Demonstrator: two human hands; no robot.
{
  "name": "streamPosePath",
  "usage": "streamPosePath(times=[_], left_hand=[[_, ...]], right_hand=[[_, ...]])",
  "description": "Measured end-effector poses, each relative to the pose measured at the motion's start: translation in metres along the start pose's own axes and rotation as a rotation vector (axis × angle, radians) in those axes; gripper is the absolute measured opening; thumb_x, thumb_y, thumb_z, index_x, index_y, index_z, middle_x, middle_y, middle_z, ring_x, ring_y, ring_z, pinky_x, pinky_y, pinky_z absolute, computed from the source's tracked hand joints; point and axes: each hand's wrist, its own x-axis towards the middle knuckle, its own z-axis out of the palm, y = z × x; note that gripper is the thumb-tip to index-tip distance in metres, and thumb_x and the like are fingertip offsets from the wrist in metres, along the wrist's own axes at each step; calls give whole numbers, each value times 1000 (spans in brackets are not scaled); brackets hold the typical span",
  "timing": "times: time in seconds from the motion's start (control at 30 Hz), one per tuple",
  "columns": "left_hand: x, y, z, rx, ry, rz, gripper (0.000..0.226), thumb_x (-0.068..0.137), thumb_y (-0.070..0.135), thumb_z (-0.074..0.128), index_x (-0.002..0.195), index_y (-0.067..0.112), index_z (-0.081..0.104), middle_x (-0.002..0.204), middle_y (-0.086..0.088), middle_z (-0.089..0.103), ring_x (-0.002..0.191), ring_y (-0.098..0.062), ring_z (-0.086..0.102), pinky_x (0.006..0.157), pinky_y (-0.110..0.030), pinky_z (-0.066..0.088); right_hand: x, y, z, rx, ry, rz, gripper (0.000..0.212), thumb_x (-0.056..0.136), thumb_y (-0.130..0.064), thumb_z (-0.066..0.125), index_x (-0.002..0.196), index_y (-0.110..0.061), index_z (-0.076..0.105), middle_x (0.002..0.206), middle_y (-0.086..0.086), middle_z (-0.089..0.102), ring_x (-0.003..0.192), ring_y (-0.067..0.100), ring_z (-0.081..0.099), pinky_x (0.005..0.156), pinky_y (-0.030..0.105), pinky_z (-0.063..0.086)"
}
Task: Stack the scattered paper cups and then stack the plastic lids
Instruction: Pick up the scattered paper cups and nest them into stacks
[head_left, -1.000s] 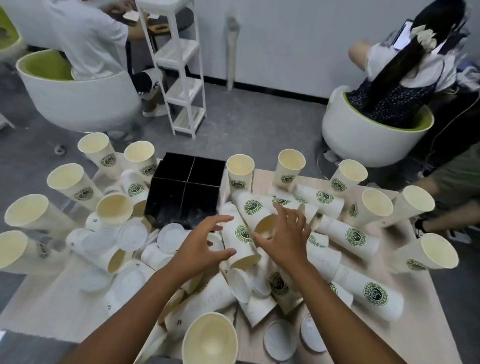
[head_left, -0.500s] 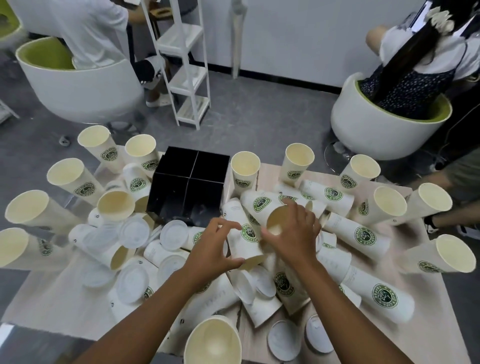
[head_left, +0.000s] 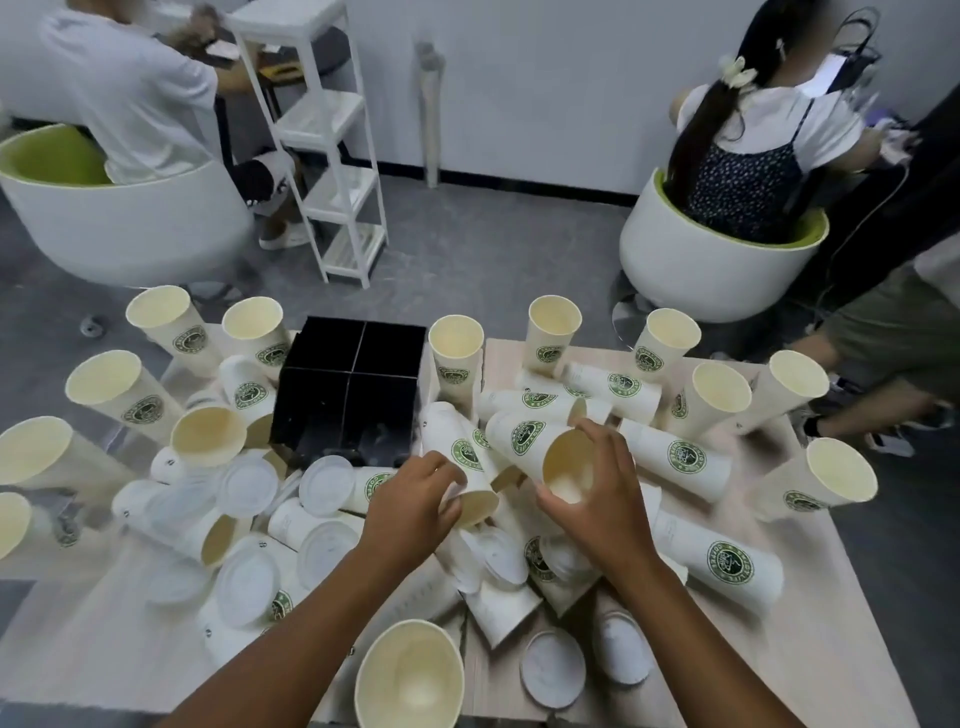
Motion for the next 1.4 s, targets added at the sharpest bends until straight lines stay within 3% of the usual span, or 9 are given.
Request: streamPosePath(times=[0.17,0.3,0.4,0.6,0.7,0.87,1.13,1.3,1.4], left_hand=[[9,1,-17,27,145,12,22,80,14,83,92,25,68,94,11,63,83,-19,63,48,-35,51],[23,2,-41,58,263,77,9,88,25,69,95,23,73,94,7,67,85,-21,67,52,-36,55],[31,10,-61,53,353,100,9,89,17,77,98,18,78,94,4,71,85,-20,69,57,-30,54],[24,41,-125,-167,471,70,13,89,22,74,99,17,81,90,7,69,79,-14,67,63,-39,56],[9,59,-169,-269,493,12,12,85,14,82,95,21,83,81,7,69,75,-10,65,69,-31,54],[-29,76,-234,-454,377,-179,14,81,15,86,91,25,84,66,9,72,67,-1,66,64,-7,47],[-86,85,-247,-632,101,-206,16,78,12,88,81,27,84,63,5,74,59,0,64,58,-11,48],[-104,76,-221,-565,46,-156,22,77,13,88,76,34,82,65,12,74,64,-3,68,55,-8,42],[-110,66,-198,-541,28,-128,22,77,11,87,76,32,80,69,16,73,68,-4,69,58,-8,45]], right_hand=[[-4,-5,-13,32,34,-24,81,68,-22,92,139,-21,52,134,-2,51,127,6,47,101,-2,26],[-5,-16,-27,41,64,-53,84,66,-23,94,141,-22,55,131,-2,47,125,4,46,99,-4,27],[-5,-28,-40,31,86,-119,88,65,-24,95,143,-22,55,131,-4,48,126,8,50,104,3,31],[-9,-62,-68,75,105,-233,84,69,-48,82,143,-21,52,137,-9,51,130,11,50,113,23,37],[-15,-78,-80,52,91,-257,85,70,-54,78,142,-15,55,138,-5,54,131,17,52,113,32,41],[-25,-104,-97,17,52,-284,82,71,-54,78,141,-17,57,136,-3,55,128,18,53,111,35,42],[-54,-128,-93,11,-16,-255,81,68,-60,77,140,-27,59,136,-13,53,129,8,52,111,22,38],[-73,-135,-90,10,-5,-201,82,67,-58,80,141,-28,59,138,-12,54,134,13,51,113,34,41],[-86,-141,-88,0,14,-178,80,67,-49,86,140,-28,59,137,-12,54,133,9,50,114,29,39]])
